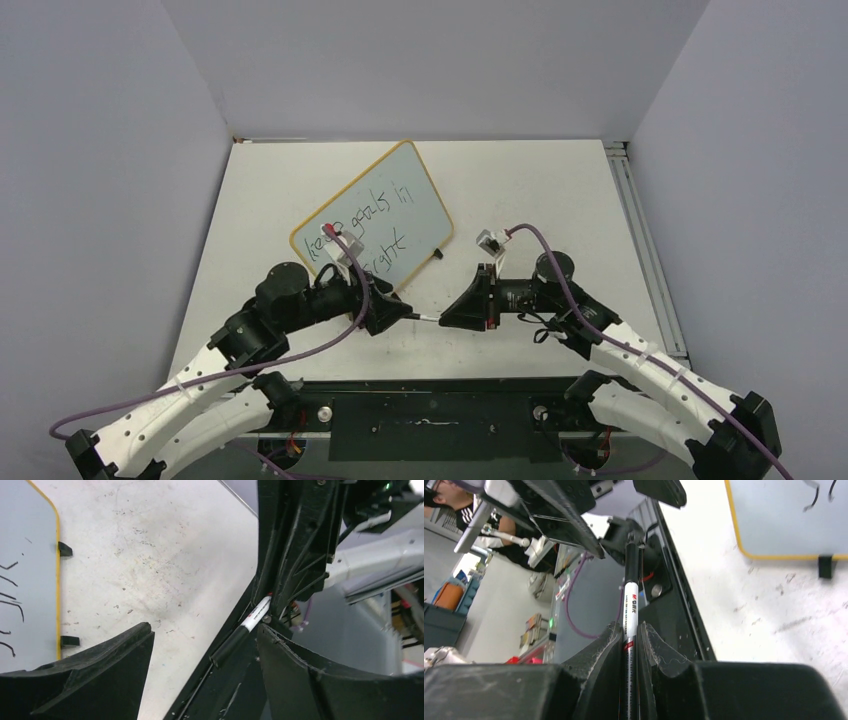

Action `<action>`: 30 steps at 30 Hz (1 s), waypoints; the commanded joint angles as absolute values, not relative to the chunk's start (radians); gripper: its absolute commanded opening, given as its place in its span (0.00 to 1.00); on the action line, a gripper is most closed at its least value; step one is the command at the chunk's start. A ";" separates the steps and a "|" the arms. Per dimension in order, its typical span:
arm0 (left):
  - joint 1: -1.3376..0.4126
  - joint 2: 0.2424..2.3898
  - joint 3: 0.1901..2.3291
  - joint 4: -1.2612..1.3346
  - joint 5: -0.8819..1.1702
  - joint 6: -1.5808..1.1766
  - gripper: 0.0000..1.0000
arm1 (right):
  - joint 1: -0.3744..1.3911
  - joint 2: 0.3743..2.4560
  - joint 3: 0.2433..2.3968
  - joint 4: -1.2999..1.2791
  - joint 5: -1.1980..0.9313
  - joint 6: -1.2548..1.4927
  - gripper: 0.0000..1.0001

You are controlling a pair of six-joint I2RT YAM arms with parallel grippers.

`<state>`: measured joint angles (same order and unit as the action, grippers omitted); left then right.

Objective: Write a sentence on the whiteboard
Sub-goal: Insert the whiteboard marker without the cap into the pen cap.

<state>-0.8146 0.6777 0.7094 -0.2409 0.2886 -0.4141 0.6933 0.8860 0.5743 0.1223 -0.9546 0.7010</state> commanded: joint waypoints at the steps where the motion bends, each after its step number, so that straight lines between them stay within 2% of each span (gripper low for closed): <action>1: -0.756 0.636 0.686 -0.078 0.331 -0.674 0.74 | 0.683 0.835 0.547 0.362 -0.867 0.804 0.05; 6: -0.734 0.630 0.647 0.055 0.406 -0.798 0.74 | 0.683 0.839 0.549 0.400 -0.858 0.806 0.05; 11: -0.731 0.646 0.632 0.102 0.427 -0.848 0.69 | 0.683 0.848 0.554 0.446 -0.865 0.821 0.05; 16: -0.717 0.643 0.614 0.159 0.442 -0.902 0.59 | 0.683 0.851 0.544 0.482 -0.871 0.845 0.05; 22: -0.691 0.631 0.591 0.202 0.461 -0.949 0.40 | 0.683 0.845 0.534 0.502 -0.869 0.864 0.05; 27: -0.687 0.634 0.584 0.201 0.472 -0.958 0.39 | 0.683 0.846 0.537 0.508 -0.867 0.865 0.05; 30: -0.687 0.632 0.583 0.206 0.477 -0.963 0.31 | 0.684 0.849 0.536 0.514 -0.867 0.867 0.05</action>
